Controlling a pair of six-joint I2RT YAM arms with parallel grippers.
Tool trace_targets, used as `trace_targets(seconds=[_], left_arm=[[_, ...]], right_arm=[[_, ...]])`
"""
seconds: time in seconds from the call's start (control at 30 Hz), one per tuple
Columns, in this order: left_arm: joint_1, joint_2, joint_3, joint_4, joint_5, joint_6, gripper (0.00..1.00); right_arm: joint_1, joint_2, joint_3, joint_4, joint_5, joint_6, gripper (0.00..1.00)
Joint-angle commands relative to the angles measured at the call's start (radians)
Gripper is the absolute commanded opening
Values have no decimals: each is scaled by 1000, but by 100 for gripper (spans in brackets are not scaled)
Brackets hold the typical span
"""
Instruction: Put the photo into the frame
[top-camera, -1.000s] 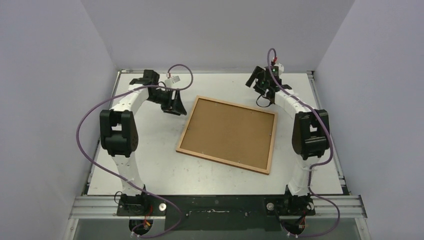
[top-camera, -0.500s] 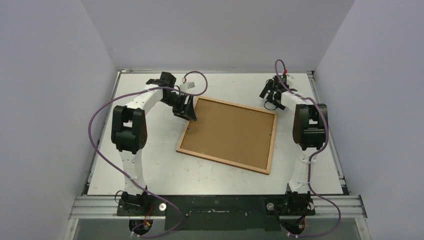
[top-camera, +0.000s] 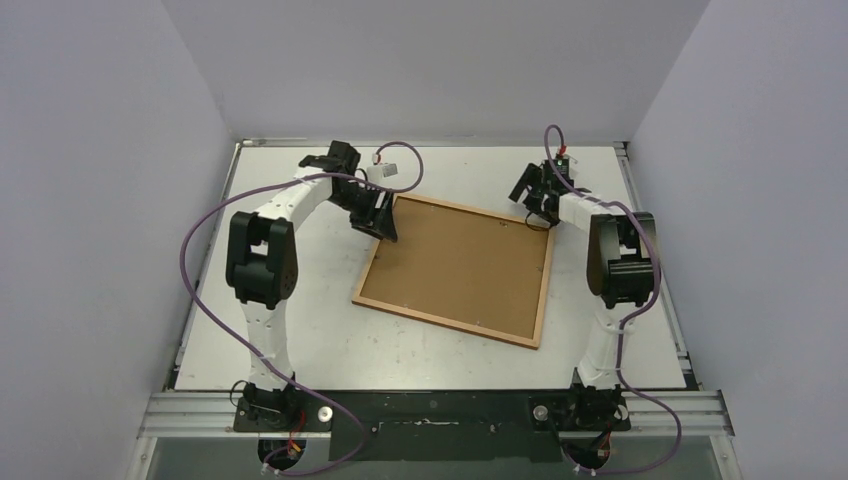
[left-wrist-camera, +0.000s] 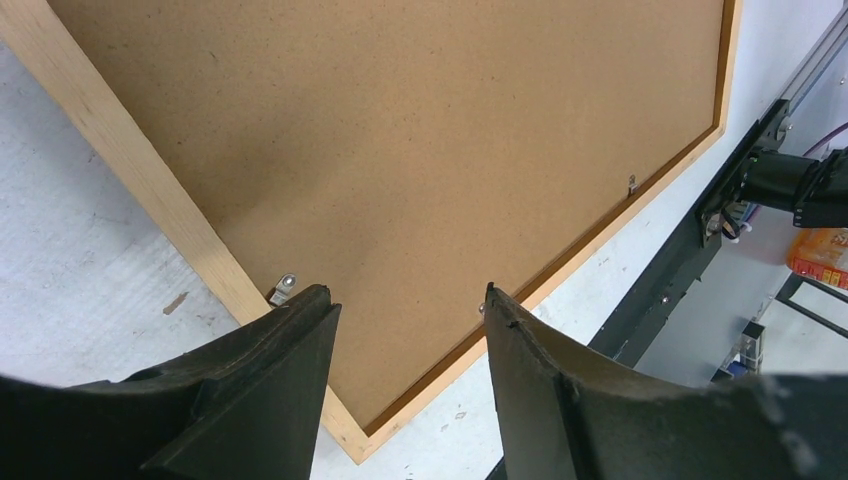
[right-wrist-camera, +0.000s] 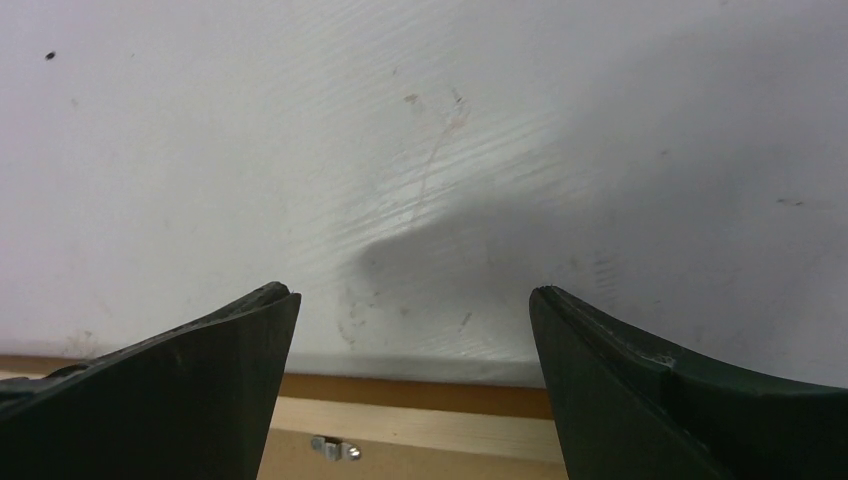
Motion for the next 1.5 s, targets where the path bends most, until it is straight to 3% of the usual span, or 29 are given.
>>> trace_targets(seconds=[0.0,0.3,0.63,0.9,1.17,1.3,1.47], left_arm=[[-10,-5,57,-11,-13,15,54],[-13,-2,72,-28,-26,23,54],[-23,-14,67,-27,-22,43,54],[-77,-63,-4,24,-140,160,56],[-153,-148,-10,11,-175,312,60],[-236,-124,29,50,-232,340,58],[-351,-42,53,201,-358,410,57]], right_arm=[[71,-25,-86,-54,-108,53,90],[118,-137,-227,-66,-129,81,90],[238,-190,-291,-45,-262,153,91],[289,-195,-336,21,-368,226,91],[130,-321,-262,-153,-229,131,90],[52,-417,-342,-171,-177,127,90],[-42,-460,-487,-115,-239,152,90]])
